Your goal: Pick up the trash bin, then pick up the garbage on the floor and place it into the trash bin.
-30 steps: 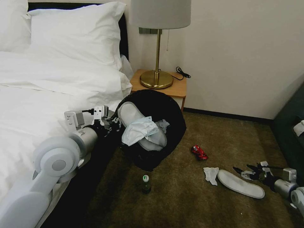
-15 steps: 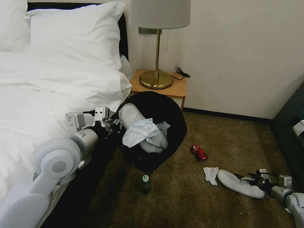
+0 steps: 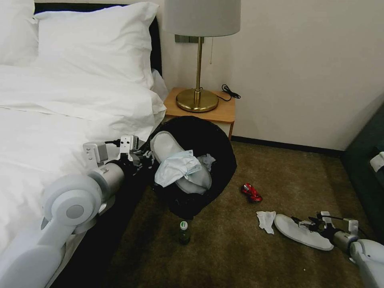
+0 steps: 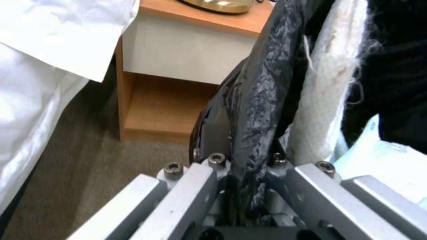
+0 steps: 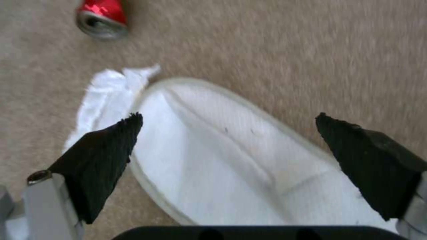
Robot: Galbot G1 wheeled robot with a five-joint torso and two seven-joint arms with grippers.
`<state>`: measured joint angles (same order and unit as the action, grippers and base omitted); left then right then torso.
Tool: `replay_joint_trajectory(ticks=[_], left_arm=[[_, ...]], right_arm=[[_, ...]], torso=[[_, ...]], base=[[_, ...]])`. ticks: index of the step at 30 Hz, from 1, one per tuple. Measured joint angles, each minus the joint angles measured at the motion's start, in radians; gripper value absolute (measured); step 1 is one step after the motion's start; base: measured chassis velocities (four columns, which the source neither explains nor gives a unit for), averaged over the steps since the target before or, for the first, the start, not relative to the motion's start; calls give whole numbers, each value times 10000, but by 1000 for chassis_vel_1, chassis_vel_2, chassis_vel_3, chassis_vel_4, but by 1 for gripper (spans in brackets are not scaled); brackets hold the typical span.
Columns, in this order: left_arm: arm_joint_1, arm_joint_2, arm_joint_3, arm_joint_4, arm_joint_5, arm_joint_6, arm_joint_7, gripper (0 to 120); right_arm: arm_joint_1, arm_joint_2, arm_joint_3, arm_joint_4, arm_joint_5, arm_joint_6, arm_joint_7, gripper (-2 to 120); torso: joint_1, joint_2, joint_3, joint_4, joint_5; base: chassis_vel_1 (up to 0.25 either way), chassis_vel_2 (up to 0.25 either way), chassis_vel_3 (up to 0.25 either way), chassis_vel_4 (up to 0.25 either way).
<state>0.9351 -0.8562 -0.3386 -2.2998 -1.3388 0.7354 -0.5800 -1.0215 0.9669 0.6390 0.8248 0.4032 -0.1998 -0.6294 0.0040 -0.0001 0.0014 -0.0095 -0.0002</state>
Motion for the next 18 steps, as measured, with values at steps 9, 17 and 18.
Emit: replay_joint_trajectory(ticks=[9, 17, 18], left_arm=[[-94, 129, -42, 55, -68, 0, 94, 1], [-92, 102, 5, 53, -66, 0, 96, 1], [-70, 110, -5, 43, -66, 0, 96, 1]], right_arm=[[53, 245, 96, -418, -262, 27, 283, 95], [46, 491, 219, -626, -162, 85, 1008, 85], [36, 533, 223, -620, -126, 85, 1065, 82]], torso=[[0, 0, 0, 0, -1], [0, 0, 0, -5, 2], [0, 0, 0, -7, 2]], base=[[0, 0, 0, 0], [0, 0, 0, 0], [0, 0, 0, 0]])
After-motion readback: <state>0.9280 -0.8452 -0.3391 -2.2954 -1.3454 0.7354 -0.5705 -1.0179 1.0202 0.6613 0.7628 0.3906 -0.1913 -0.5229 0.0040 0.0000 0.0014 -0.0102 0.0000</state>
